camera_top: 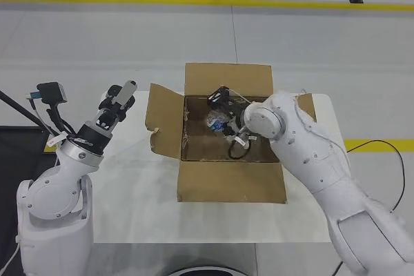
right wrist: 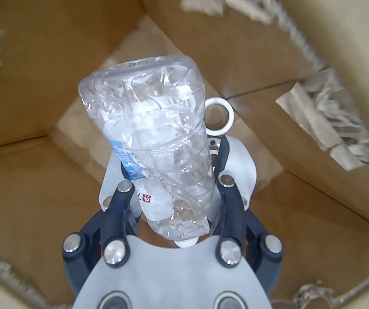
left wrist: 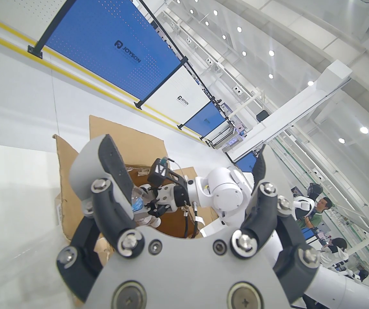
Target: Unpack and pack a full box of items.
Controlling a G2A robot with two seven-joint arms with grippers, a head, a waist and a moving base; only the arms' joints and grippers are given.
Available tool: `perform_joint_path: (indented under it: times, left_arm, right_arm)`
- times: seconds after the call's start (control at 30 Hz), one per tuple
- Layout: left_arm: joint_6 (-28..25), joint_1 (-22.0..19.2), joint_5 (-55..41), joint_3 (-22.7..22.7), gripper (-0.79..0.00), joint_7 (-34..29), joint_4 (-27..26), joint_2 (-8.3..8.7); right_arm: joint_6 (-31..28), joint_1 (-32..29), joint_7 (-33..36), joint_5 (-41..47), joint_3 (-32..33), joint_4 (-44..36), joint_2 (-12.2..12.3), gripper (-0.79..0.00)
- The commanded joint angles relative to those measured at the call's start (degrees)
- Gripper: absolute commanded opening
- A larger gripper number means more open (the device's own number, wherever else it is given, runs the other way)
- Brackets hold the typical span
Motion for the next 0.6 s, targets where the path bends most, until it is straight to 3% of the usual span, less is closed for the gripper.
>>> perform_joint_path:
  times: [0.0,0.2,0.57]
  left_arm:
    - [0.00,0.00,0.00,0.00,0.000,0.00,0.00,0.00]
    - [0.00,0.00,0.00,0.00,0.000,0.00,0.00,0.00]
    - [0.00,0.00,0.00,0.00,0.000,0.00,0.00,0.00]
  right_arm:
    - [-1.70,-4.29,0.36,0.07,4.90,-8.33,1.98,-0.785]
    - [-4.57,-16.67,-1.11,2.63,17.21,-25.49,5.84,-0.785]
    - [-10.73,-31.01,-11.42,11.73,33.80,-39.88,8.93,-0.785]
